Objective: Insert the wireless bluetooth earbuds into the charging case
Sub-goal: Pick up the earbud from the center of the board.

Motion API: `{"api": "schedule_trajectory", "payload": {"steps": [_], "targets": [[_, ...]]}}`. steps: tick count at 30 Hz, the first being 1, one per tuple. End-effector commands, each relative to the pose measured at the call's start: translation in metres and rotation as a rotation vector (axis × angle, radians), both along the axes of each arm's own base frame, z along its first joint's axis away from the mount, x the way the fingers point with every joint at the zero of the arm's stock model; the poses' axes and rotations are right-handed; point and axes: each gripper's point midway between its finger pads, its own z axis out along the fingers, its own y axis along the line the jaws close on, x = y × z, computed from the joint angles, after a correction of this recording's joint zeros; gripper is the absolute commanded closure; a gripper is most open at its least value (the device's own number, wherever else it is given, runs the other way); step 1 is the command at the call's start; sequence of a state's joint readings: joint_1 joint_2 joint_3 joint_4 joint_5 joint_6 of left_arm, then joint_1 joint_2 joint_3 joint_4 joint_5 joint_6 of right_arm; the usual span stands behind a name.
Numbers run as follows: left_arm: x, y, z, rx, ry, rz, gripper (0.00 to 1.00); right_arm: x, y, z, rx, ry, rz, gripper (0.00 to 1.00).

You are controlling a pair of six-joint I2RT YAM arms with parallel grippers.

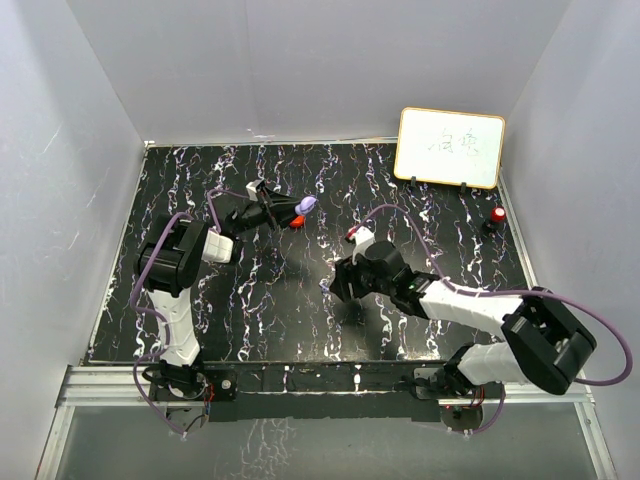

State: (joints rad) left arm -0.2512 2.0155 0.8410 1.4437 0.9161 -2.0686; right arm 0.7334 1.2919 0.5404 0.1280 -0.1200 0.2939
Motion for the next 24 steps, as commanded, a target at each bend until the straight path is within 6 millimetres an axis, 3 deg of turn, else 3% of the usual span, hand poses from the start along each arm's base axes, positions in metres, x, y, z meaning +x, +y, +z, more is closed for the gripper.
{"api": "schedule_trajectory", "payload": {"steps": [1, 8, 24], "targets": [[-0.023, 0.012, 0.057, -0.132, -0.226, -0.024, 1.0, 0.007, 0.01, -0.001, -0.059, -0.035, -0.01, 0.46], [-0.023, 0.015, 0.055, -0.126, -0.226, -0.021, 1.0, 0.007, 0.023, -0.016, -0.122, -0.036, 0.005, 0.5], [-0.023, 0.02, 0.055, -0.122, -0.224, -0.011, 1.0, 0.01, 0.043, -0.027, -0.15, -0.044, 0.052, 0.61]]}}
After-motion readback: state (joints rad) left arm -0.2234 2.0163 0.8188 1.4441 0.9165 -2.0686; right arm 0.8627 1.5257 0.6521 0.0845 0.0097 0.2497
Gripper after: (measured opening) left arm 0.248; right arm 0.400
